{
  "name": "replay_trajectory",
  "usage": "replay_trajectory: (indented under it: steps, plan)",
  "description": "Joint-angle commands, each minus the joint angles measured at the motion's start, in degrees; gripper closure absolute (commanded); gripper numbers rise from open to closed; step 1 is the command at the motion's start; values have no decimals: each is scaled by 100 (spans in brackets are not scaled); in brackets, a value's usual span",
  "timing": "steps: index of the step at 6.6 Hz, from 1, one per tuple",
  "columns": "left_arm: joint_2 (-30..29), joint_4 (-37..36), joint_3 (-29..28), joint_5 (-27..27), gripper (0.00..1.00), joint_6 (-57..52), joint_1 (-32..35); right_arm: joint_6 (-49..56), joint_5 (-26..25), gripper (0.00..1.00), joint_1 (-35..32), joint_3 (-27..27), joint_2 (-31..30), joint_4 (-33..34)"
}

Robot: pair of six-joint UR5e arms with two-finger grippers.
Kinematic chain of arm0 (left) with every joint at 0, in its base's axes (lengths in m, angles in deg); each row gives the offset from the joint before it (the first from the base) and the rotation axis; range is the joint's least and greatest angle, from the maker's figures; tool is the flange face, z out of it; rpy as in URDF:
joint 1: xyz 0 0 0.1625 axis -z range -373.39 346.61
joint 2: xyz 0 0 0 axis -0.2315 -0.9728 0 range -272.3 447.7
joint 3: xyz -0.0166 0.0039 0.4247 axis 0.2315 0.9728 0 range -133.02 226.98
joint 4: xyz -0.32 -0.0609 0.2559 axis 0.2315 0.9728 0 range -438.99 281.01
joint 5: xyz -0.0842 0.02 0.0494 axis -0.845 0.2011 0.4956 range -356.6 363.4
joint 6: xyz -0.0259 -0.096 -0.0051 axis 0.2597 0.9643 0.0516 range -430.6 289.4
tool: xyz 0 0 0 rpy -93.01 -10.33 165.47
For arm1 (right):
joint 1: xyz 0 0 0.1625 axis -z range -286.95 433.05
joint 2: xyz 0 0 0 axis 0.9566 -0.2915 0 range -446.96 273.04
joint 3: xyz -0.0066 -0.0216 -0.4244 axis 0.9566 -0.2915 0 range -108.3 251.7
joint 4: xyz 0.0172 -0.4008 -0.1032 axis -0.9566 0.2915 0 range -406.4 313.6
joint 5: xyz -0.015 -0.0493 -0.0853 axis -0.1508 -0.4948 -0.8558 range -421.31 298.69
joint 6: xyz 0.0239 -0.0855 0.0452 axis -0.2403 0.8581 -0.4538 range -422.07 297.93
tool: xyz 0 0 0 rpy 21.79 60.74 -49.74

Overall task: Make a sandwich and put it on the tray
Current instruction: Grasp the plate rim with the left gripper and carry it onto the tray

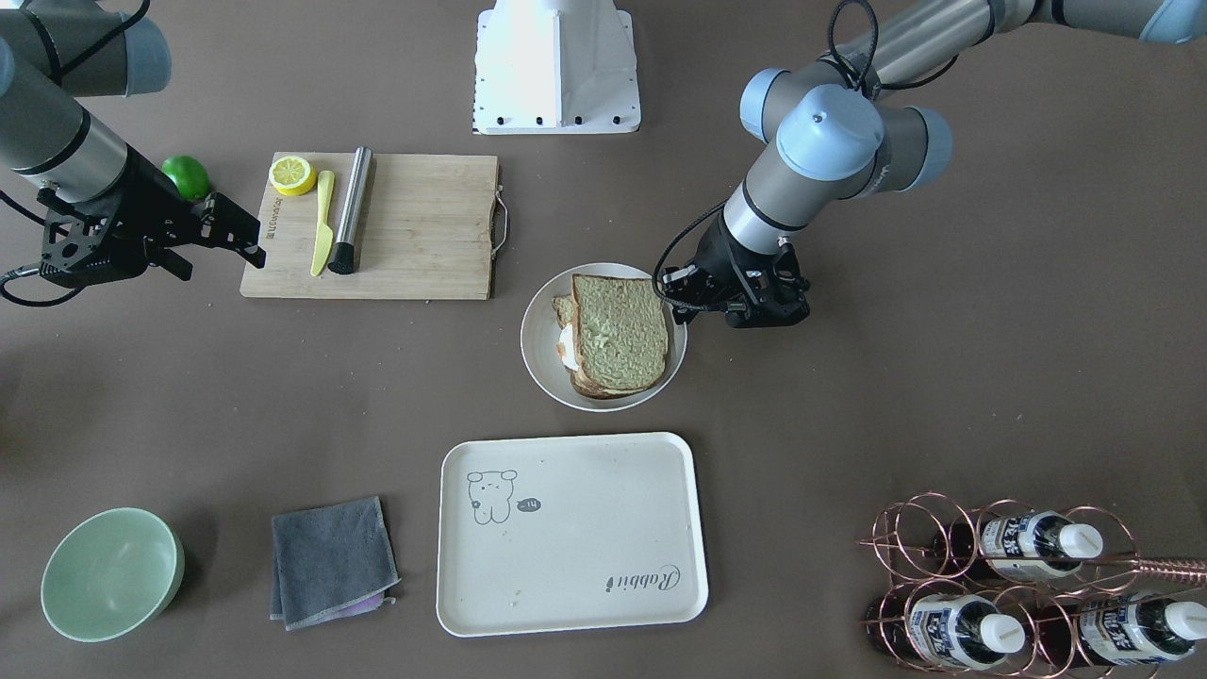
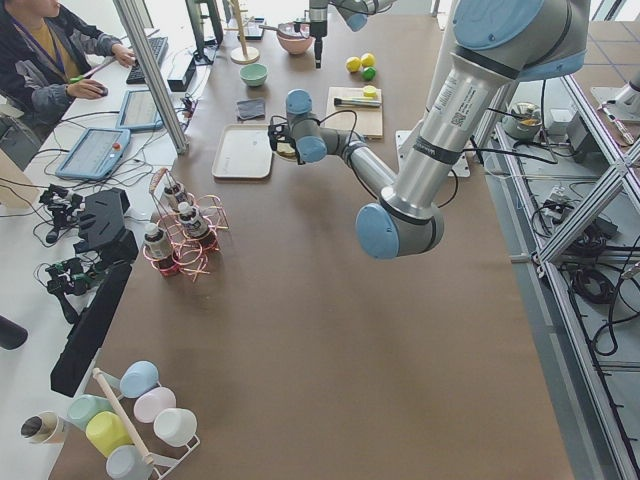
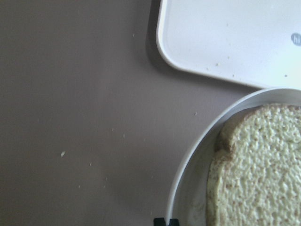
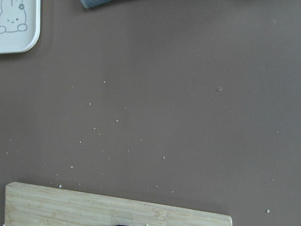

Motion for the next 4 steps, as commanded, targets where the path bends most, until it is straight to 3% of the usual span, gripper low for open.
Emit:
replay_trajectory:
  steps: [1, 2, 4]
  plan:
    - [-996, 56, -1509, -325, 100, -590, 564, 22, 0, 0, -41, -5, 0, 0]
    - [-1497, 100, -2170, -335, 100, -628, 679, 22, -18, 0, -41, -5, -9, 0]
    - [-2116, 905, -3524, -326, 100, -628, 698, 31, -70, 0, -50, -5, -9, 0]
